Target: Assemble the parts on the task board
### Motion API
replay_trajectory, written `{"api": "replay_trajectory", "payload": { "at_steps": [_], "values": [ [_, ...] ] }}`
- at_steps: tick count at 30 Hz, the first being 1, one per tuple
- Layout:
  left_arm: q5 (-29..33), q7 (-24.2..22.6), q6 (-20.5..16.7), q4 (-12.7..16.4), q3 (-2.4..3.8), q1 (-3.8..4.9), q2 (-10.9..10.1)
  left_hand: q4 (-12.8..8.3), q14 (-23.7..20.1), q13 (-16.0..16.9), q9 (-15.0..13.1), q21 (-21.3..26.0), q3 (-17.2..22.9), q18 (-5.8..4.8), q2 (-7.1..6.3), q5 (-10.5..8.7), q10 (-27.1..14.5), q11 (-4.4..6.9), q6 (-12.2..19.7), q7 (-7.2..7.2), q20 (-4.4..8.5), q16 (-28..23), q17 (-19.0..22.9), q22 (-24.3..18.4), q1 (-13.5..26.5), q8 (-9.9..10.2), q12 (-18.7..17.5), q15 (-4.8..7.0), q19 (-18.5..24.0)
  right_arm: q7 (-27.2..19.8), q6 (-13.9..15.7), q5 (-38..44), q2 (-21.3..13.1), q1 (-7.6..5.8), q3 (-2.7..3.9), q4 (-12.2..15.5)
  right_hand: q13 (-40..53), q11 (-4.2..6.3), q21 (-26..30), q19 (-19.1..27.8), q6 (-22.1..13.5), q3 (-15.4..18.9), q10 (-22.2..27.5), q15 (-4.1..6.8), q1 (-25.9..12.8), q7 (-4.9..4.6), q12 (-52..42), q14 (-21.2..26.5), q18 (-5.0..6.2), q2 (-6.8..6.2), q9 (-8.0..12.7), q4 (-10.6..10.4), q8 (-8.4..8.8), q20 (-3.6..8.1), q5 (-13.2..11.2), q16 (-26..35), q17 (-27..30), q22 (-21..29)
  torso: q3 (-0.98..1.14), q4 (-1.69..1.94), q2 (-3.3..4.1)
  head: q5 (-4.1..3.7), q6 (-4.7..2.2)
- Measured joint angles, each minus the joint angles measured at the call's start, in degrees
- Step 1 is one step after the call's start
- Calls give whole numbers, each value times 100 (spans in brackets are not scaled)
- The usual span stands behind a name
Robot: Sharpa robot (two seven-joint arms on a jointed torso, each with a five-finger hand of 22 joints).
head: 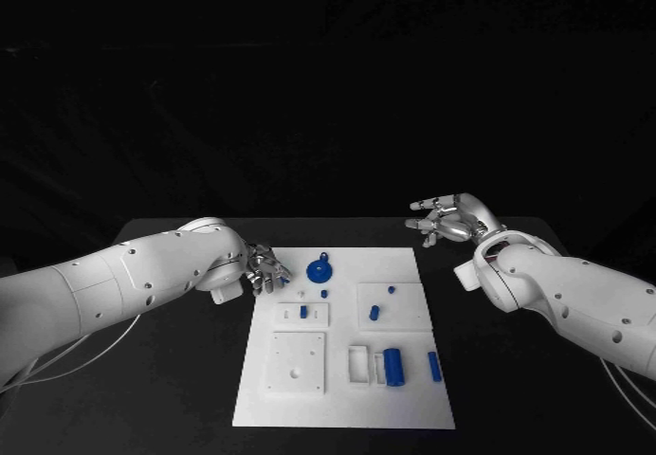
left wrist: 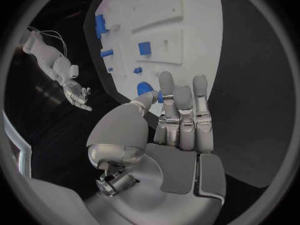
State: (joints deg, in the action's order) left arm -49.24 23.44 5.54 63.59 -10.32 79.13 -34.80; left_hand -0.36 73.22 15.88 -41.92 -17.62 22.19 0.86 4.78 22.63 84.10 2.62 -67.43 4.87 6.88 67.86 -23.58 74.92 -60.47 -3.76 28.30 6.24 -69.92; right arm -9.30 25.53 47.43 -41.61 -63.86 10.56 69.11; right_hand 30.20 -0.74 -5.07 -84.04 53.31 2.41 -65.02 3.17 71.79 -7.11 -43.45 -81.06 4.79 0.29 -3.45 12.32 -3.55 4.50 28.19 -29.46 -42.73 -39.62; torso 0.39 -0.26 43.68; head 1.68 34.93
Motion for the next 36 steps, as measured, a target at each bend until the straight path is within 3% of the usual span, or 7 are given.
{"api": "replay_trajectory", "payload": {
  "at_steps": [13,21,22,24,25,29,36],
  "values": [
    [-184,186,-264,1162,-32,2,-627,-25,181,159,-17,-114,-21,0,-42,59,16,24,-47,2,50,28,-135,-1,-43,13,183,36,-51,2,-5,-1,-4,83,0,-24,0,0,0,0,6,0,0,0,0,6,0,0,0,0,0,0,0,0,23,0,0,0,5,38,-80,46,73],
    [-424,333,-429,1516,-190,3,-783,-18,274,166,-79,-237,32,0,-83,59,36,44,-56,-6,71,27,-232,-1,-2,17,295,49,-72,2,-10,-3,3,117,0,-34,0,0,0,0,7,0,0,0,0,7,0,0,0,0,0,0,0,0,50,0,0,1,4,53,-108,63,131],
    [-462,356,-449,1560,-217,2,-793,4,275,162,-84,-256,84,0,-93,7,36,44,-56,-6,71,27,-244,-1,5,17,295,49,-72,2,-10,-3,3,120,0,-36,-4,0,0,0,7,0,0,0,0,7,0,0,0,0,0,0,0,0,50,0,0,4,4,53,-108,65,138],
    [-517,386,-476,1617,-256,1,-801,16,285,151,-81,-266,358,0,-164,-486,36,44,-56,-6,71,21,-264,-1,-16,28,317,39,-72,2,-11,-4,3,126,0,-38,-5,0,0,0,7,0,0,0,0,7,0,0,1,0,0,0,0,0,50,0,0,4,4,53,-108,71,144],
    [-554,405,-492,1649,-280,0,-803,24,301,141,-95,-292,713,0,-287,-625,36,44,-56,-6,71,-8,-278,-1,96,27,334,25,-72,2,-11,-4,3,130,0,-39,-5,0,0,0,7,0,0,0,0,7,0,0,0,0,0,0,0,0,78,0,0,5,5,53,-108,74,146],
    [-670,459,-544,1695,-323,-8,-787,27,326,135,-125,-310,829,0,-323,-674,36,44,-70,0,71,-19,-294,-1,132,27,334,38,-72,2,-13,-6,3,135,0,-39,-5,0,0,0,7,0,0,0,0,7,0,0,0,0,0,0,0,0,78,0,0,4,4,52,-105,76,149],
    [-827,515,-635,1674,-343,-80,-698,20,356,135,-176,-354,838,0,-346,-675,36,44,-83,-1,71,-19,-315,-1,155,27,399,50,-72,2,-15,-8,2,139,0,-39,-4,0,0,0,7,0,0,0,0,7,0,0,0,0,0,0,0,0,78,0,0,4,8,45,-96,88,162]
  ]
}}
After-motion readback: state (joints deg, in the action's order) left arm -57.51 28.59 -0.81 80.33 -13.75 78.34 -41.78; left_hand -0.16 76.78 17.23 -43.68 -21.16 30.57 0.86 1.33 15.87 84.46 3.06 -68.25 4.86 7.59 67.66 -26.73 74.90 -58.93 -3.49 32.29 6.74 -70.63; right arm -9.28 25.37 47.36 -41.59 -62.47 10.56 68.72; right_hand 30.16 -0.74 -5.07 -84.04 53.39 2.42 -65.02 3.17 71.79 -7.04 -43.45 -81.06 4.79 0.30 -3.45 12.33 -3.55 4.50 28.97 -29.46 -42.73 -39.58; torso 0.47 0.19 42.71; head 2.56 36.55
